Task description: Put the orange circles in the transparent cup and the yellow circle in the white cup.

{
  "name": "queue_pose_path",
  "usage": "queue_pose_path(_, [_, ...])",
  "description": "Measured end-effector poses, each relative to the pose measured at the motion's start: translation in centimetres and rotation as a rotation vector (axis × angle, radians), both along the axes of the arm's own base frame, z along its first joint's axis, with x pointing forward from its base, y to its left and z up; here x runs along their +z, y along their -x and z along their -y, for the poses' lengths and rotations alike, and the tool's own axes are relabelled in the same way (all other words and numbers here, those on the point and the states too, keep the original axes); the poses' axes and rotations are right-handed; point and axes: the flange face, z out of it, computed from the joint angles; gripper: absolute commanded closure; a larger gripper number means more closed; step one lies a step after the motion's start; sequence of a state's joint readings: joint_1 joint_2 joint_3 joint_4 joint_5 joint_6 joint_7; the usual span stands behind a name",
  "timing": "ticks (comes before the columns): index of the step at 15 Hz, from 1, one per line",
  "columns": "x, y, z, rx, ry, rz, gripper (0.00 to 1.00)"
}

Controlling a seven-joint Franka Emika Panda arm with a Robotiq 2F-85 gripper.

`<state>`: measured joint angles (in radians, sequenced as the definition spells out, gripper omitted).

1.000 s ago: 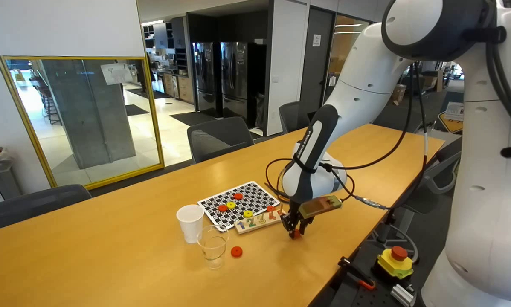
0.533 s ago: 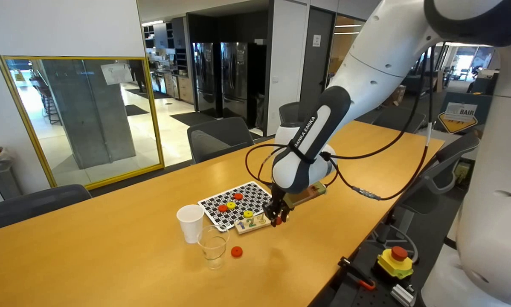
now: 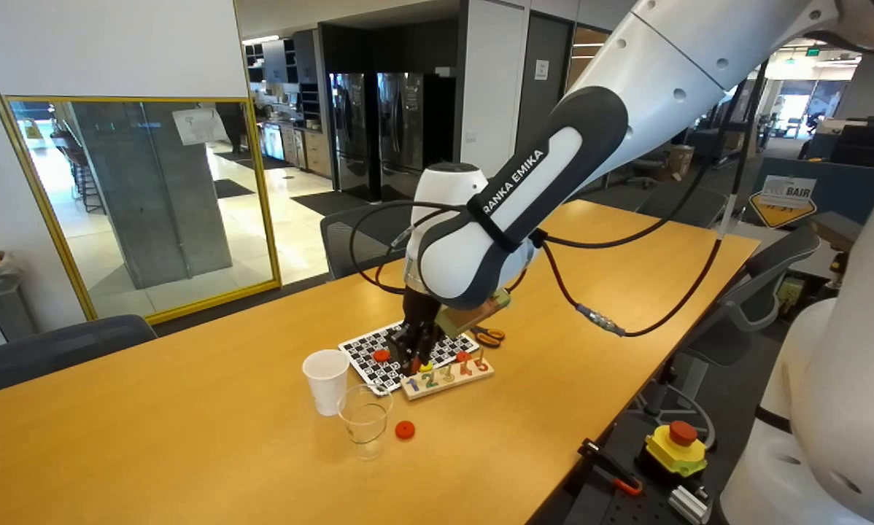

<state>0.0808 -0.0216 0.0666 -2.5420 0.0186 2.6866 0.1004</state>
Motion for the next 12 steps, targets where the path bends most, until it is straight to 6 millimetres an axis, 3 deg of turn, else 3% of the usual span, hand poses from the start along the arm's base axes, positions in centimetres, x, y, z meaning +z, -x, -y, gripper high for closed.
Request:
queue_pose_path(5, [0.6,-2.4,-3.4,0.063,-0.006,0.003,0.8])
queue_pose_path(12, [-2.9,-5.7,-4.5,0.096,-0.036,-0.065,0.8])
